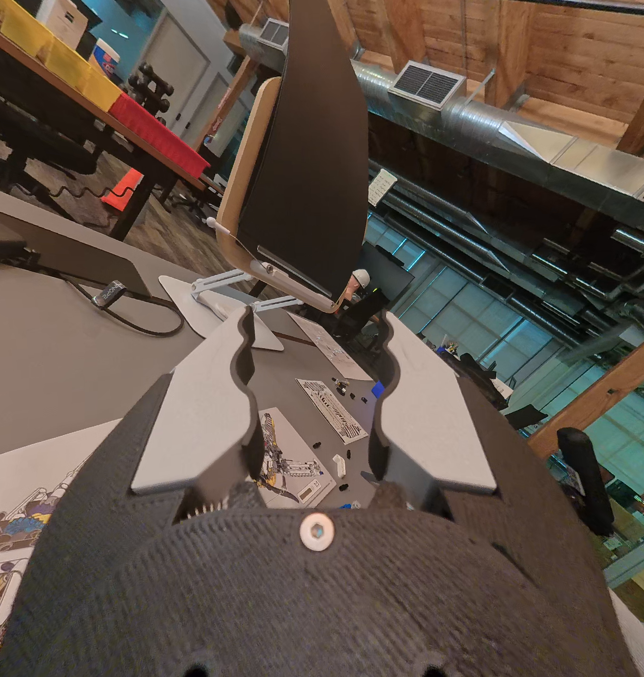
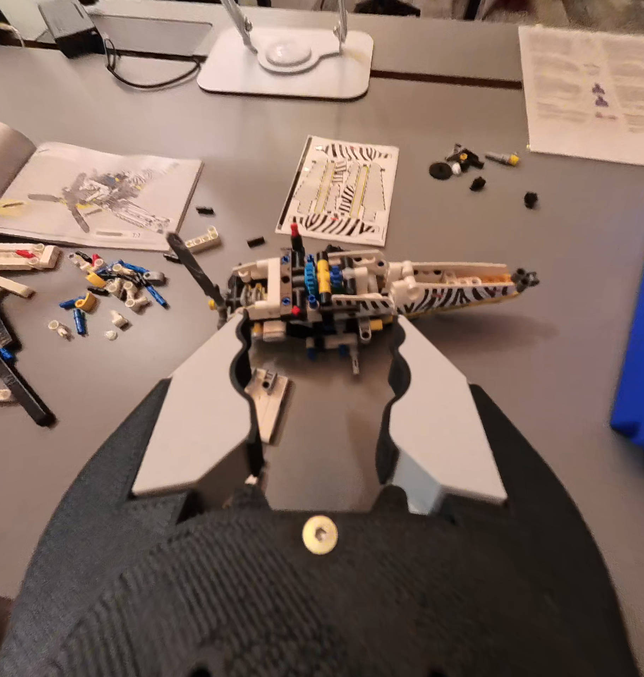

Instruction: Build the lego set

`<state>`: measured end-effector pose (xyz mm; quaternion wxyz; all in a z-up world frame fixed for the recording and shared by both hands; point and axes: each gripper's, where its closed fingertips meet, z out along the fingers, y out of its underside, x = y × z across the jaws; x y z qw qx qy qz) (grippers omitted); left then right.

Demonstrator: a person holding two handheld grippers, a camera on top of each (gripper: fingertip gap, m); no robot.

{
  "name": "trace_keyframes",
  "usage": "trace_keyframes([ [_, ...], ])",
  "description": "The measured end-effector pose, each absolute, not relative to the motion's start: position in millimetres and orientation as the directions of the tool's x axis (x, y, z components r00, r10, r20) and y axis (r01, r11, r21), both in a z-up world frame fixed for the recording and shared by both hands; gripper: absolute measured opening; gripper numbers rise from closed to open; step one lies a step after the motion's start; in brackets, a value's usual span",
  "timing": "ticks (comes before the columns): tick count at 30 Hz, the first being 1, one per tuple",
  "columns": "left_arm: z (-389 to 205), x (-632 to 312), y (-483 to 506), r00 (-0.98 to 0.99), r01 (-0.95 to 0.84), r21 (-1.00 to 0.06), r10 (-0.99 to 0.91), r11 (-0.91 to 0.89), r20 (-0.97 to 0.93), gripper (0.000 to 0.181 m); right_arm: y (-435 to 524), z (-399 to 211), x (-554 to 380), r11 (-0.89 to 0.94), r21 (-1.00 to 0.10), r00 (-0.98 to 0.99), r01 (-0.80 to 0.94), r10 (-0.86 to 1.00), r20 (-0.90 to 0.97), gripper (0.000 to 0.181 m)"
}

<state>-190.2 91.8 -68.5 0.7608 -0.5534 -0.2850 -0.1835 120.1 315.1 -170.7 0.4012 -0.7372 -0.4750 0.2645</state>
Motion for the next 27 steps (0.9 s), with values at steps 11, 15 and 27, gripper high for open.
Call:
trace_keyframes([
  [11,-69.2,-189.4,92.6,0.763,0.607,-0.730,0.025,0.316,0.646,0.066,325.9,-181.1,85.1,-0.258,-0.758,0.380,0.598,0.925,-0.015,0.077],
  [15,-67.9,-190.6,90.5,0.756,0.615,-0.718,0.015,0.325,0.654,0.066,327.5,-198.9,83.4,-0.293,-0.702,0.391,0.650,0.920,-0.022,0.070],
  [27,-71.3,-189.8,93.4,0.748,0.627,-0.713,0.011,0.312,0.663,0.066,275.1,-198.5,67.3,0.168,-0.735,-0.267,0.657,0.963,-0.019,0.067],
])
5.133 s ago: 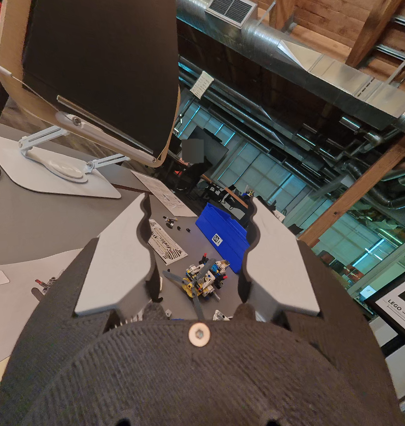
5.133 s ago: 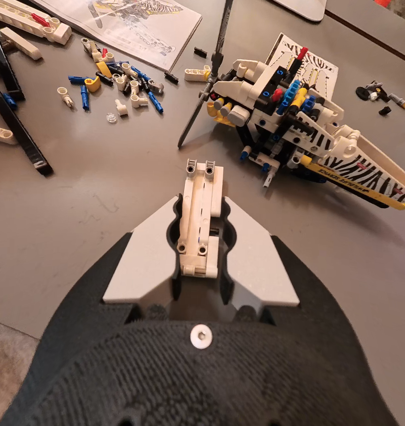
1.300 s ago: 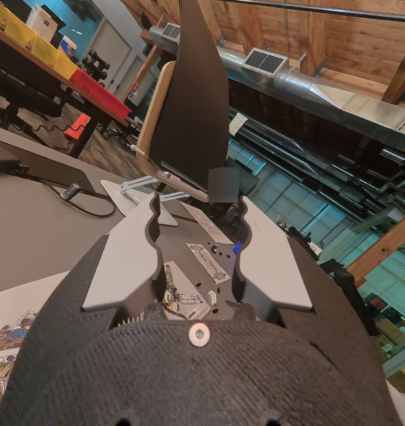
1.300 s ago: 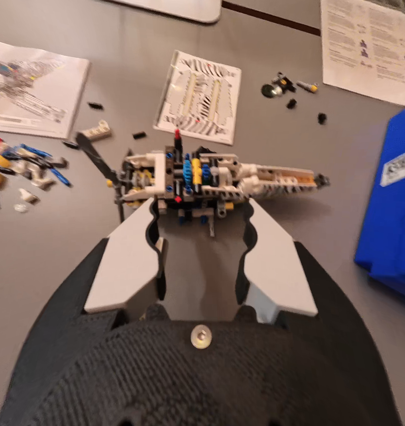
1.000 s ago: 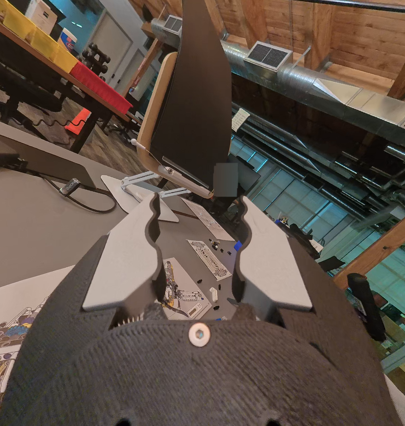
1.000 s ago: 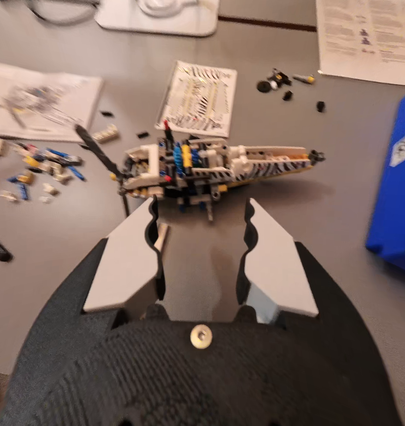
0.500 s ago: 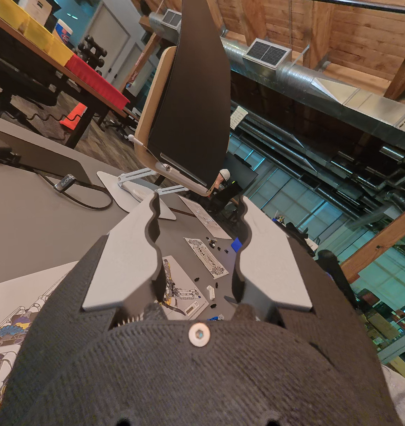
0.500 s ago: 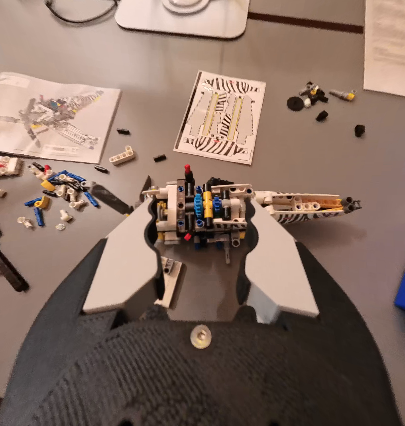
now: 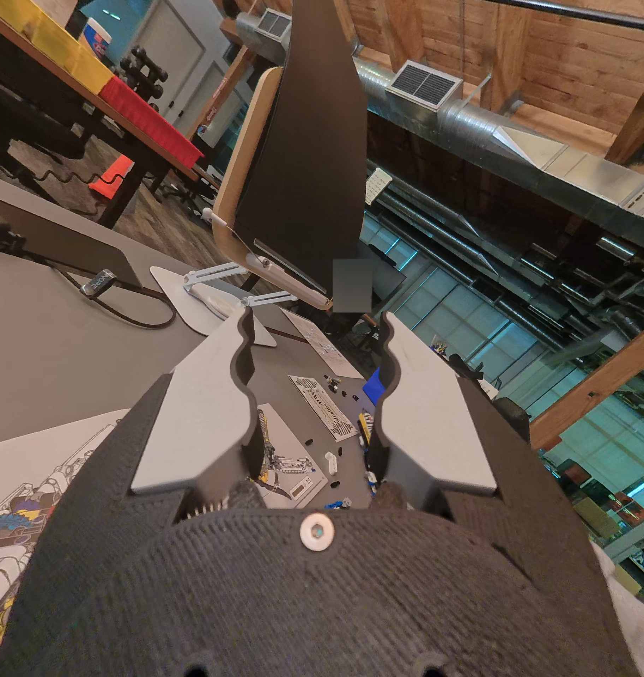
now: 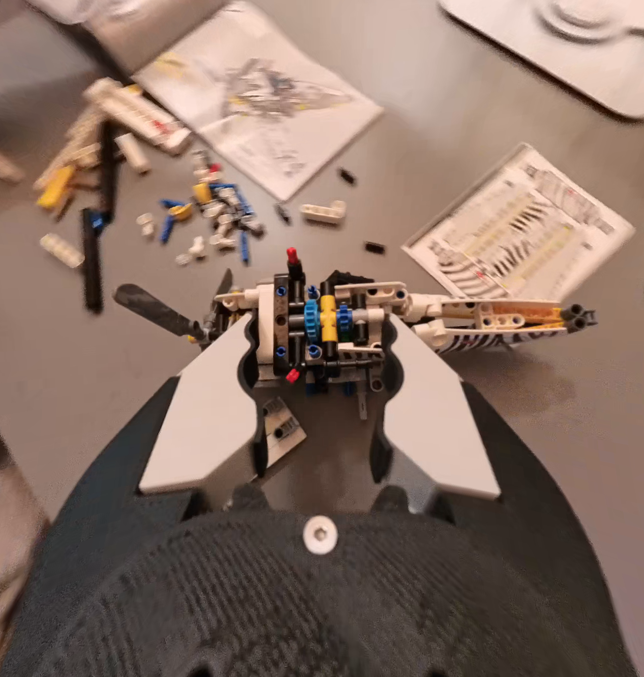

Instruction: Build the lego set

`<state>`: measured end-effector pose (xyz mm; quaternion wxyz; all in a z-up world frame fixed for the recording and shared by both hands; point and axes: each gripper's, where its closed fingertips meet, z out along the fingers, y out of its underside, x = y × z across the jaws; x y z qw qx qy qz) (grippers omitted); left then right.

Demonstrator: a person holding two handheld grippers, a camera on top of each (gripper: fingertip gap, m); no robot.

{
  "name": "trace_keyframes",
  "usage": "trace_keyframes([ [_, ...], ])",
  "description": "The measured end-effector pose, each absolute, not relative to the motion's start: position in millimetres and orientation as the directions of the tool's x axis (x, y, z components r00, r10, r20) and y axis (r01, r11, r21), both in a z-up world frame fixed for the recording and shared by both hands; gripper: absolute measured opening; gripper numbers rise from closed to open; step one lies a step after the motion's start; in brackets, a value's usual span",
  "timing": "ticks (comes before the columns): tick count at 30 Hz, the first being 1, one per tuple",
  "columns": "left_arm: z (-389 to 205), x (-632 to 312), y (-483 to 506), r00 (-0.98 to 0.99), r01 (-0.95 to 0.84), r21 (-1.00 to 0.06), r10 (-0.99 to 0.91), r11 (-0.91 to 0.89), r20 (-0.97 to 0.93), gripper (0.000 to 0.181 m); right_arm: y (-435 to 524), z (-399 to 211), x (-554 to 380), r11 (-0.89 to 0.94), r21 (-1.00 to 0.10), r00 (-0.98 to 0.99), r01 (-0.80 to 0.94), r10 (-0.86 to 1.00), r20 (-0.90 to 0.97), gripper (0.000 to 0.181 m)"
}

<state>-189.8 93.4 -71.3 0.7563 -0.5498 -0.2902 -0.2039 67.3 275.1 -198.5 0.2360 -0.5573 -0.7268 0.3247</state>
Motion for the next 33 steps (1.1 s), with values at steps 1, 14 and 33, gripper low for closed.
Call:
trace_keyframes([
  [1,-71.6,-190.5,93.0,0.747,0.628,-0.712,0.012,0.313,0.664,0.066,271.6,-198.4,69.5,0.202,-0.731,-0.318,0.652,0.948,-0.021,0.067],
  [14,-68.1,-184.6,94.9,0.725,0.664,-0.680,-0.045,0.311,0.687,0.066,269.5,-198.9,75.4,0.258,-0.683,-0.374,0.684,0.927,-0.023,0.067],
  [33,-64.9,-198.5,80.7,0.765,0.598,-0.725,0.027,0.343,0.644,0.064,269.2,-200.7,71.4,0.229,-0.707,-0.288,0.669,0.957,0.037,0.068],
])
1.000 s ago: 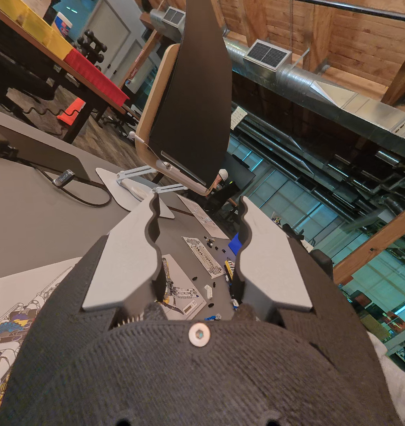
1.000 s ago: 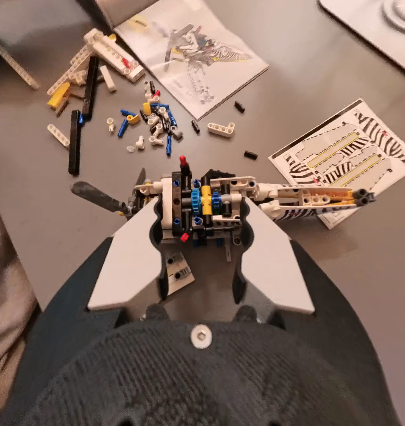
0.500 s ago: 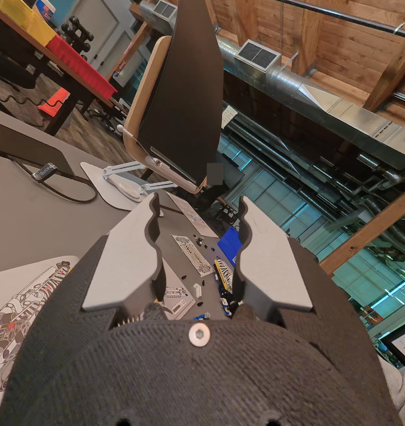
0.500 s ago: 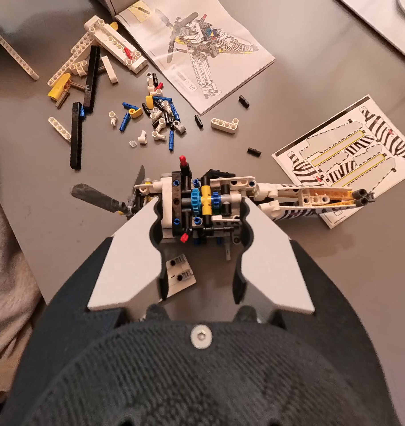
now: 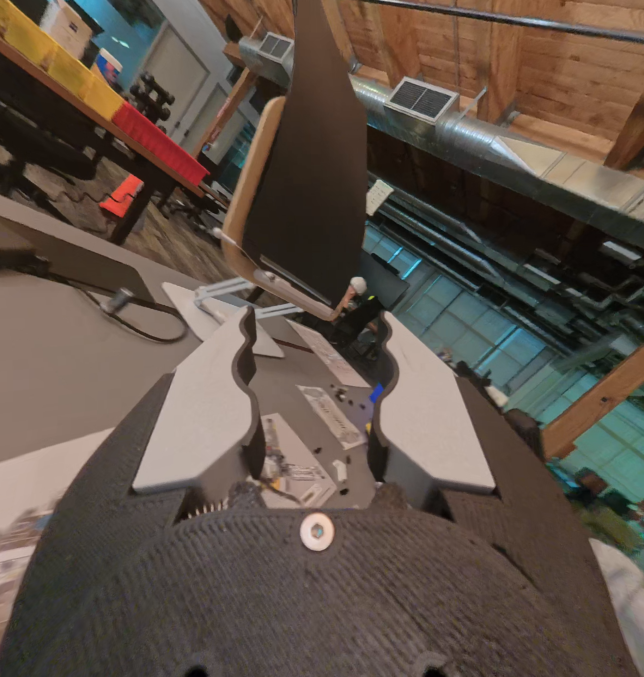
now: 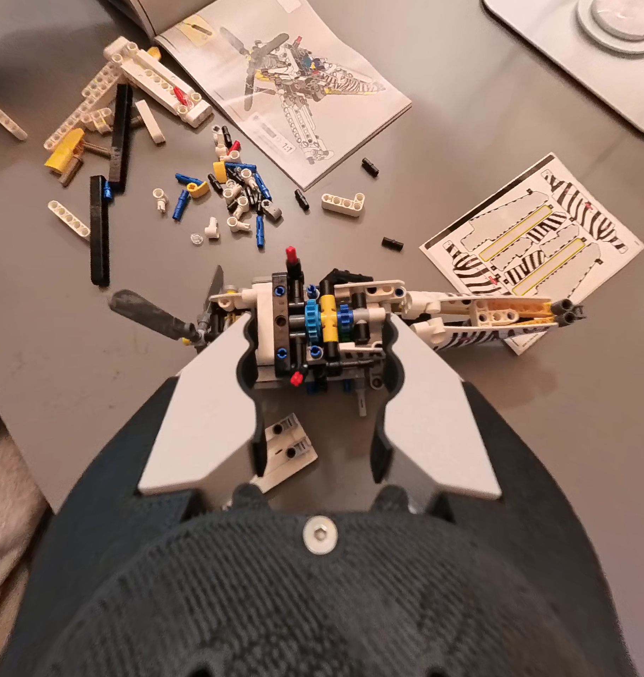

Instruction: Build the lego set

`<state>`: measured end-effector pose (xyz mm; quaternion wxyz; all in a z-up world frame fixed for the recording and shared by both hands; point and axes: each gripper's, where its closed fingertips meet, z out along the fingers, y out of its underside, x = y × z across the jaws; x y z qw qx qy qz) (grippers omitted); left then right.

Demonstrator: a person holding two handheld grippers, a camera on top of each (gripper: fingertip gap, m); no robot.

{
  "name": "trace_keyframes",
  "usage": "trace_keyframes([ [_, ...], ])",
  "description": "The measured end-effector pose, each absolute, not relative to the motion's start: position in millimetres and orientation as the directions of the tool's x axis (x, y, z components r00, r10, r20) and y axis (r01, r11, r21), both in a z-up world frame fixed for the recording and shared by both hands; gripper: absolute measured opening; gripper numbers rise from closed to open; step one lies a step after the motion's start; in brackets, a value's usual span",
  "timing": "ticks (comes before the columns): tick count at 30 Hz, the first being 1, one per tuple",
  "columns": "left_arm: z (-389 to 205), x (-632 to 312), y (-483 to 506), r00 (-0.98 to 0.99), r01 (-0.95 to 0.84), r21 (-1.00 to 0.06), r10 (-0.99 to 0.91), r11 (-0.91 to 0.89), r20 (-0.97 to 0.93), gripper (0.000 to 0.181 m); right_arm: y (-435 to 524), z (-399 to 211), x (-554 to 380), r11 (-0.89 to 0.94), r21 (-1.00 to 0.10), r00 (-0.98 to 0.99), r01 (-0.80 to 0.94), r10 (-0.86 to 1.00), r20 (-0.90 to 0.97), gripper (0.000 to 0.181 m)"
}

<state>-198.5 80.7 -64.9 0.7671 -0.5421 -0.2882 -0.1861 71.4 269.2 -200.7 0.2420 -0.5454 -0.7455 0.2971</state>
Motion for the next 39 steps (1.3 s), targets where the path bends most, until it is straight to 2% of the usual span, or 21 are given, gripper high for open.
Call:
trace_keyframes([
  [3,-69.3,-229.0,49.8,0.809,0.462,-0.827,0.230,0.320,0.541,0.063,269.4,-201.4,69.9,0.223,-0.710,-0.261,0.668,0.964,0.057,0.068],
  [6,-69.8,-259.0,9.5,0.788,0.361,-0.867,0.386,0.343,0.481,0.061,270.1,-201.0,67.6,0.191,-0.730,-0.220,0.656,0.974,0.057,0.069],
  [11,-67.9,-268.4,-6.5,0.761,0.393,-0.821,0.355,0.414,0.543,0.059,276.7,-200.9,59.4,0.085,-0.744,-0.057,0.662,0.996,0.063,0.068],
  [15,-73.7,-258.0,12.9,0.790,0.400,-0.854,0.348,0.332,0.505,0.060,293.1,-200.4,54.5,-0.099,-0.755,0.218,0.648,0.974,0.059,0.067],
  [18,-77.8,-251.6,23.2,0.817,0.366,-0.895,0.373,0.256,0.441,0.060,296.0,-200.2,51.4,-0.153,-0.770,0.300,0.620,0.952,0.052,0.067],
  [21,-94.3,-253.4,29.3,0.823,0.292,-0.952,0.481,0.096,0.301,0.061,296.3,-200.4,51.3,-0.163,-0.759,0.316,0.631,0.947,0.058,0.067],
  [25,-110.5,-253.0,37.2,0.824,0.228,-0.972,0.544,-0.058,0.161,0.060,295.7,-195.2,54.3,-0.146,-0.753,0.309,0.641,0.948,0.080,0.065],
  [32,-113.8,-255.4,36.5,0.814,0.254,-0.966,0.550,-0.050,0.186,0.060,294.7,-171.9,69.3,-0.149,-0.788,0.343,0.597,0.936,0.083,0.067],
  [35,-113.3,-254.0,35.6,0.814,0.285,-0.958,0.536,-0.029,0.226,0.056,279.9,-148.4,68.5,-0.143,-0.848,0.322,0.510,0.946,0.033,0.067],
  [36,-116.6,-247.5,38.8,0.829,0.319,-0.946,0.499,-0.050,0.253,0.044,270.3,-135.8,64.7,-0.131,-0.880,0.296,0.456,0.955,0.011,0.067],
  [39,-127.8,-239.4,46.0,0.840,0.378,-0.920,0.454,-0.101,0.296,0.040,234.9,-92.0,50.8,-0.058,-0.968,0.205,0.245,0.979,-0.006,0.068],
])
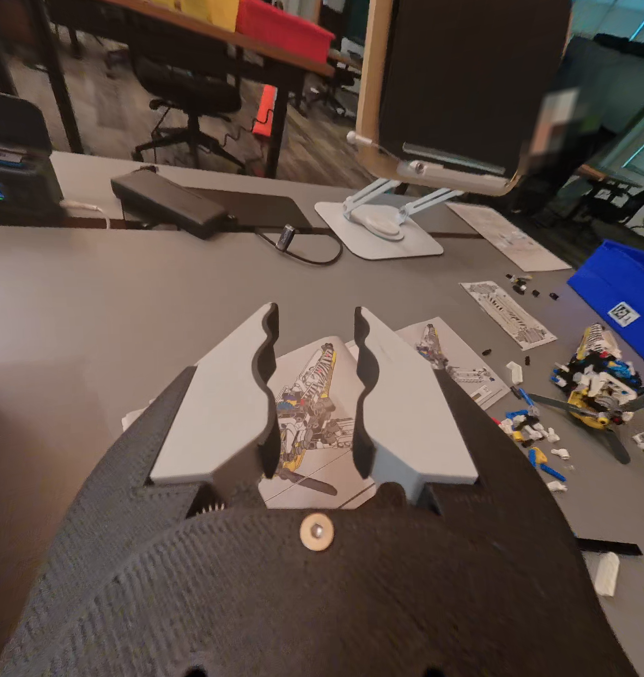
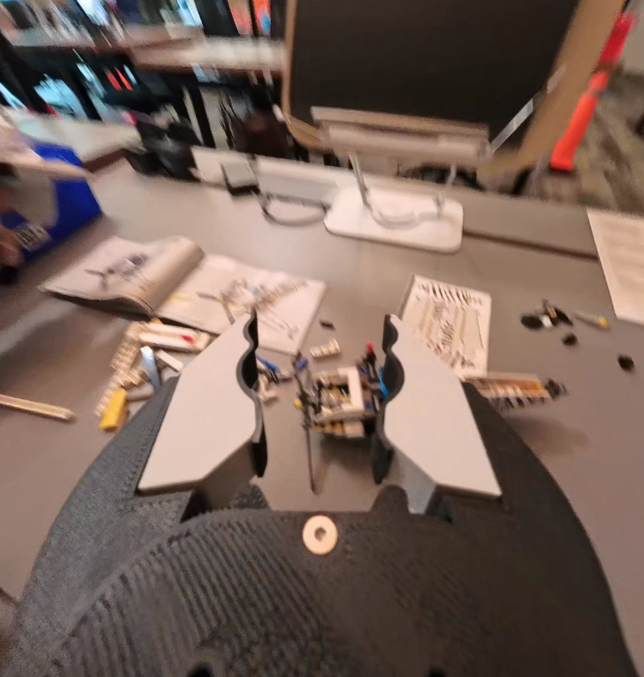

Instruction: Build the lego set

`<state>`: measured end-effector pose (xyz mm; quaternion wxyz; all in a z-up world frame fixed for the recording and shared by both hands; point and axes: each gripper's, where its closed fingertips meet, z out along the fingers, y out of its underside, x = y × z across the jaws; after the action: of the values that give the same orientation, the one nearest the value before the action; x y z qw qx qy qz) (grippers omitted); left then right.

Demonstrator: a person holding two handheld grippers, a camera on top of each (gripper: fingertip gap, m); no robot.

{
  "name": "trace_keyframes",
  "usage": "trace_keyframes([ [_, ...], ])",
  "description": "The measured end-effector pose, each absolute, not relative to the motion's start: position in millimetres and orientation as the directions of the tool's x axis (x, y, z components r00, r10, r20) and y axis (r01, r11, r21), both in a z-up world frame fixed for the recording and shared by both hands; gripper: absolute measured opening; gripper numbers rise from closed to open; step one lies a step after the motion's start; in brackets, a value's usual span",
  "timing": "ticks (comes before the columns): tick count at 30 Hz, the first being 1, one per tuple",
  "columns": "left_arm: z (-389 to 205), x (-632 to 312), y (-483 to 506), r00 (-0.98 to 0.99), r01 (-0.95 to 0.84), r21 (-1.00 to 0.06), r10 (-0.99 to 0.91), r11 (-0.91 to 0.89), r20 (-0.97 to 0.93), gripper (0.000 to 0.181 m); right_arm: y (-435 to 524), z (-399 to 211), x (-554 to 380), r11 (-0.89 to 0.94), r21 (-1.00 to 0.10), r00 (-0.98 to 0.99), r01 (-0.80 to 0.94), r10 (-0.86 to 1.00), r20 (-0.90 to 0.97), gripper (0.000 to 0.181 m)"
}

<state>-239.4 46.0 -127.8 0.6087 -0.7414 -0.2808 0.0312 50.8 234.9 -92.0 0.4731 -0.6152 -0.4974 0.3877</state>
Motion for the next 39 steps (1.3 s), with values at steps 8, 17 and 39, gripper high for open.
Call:
trace_keyframes([
  [8,-134.9,-253.5,34.3,0.811,0.200,-0.941,0.586,-0.271,0.003,0.026,110.2,-105.8,-3.2,-0.058,-0.993,-0.149,0.105,0.986,-0.073,0.062],
  [17,-140.9,-261.8,25.1,0.789,0.230,-0.932,0.615,-0.281,0.010,0.040,-9.0,-153.0,-32.1,0.098,-0.971,-0.446,0.218,0.895,-0.009,0.062],
  [39,-137.4,-250.3,38.9,0.825,0.234,-0.939,0.563,-0.251,0.055,0.043,-16.3,-167.5,-35.9,0.109,-0.968,-0.403,0.226,0.915,0.009,0.045],
])
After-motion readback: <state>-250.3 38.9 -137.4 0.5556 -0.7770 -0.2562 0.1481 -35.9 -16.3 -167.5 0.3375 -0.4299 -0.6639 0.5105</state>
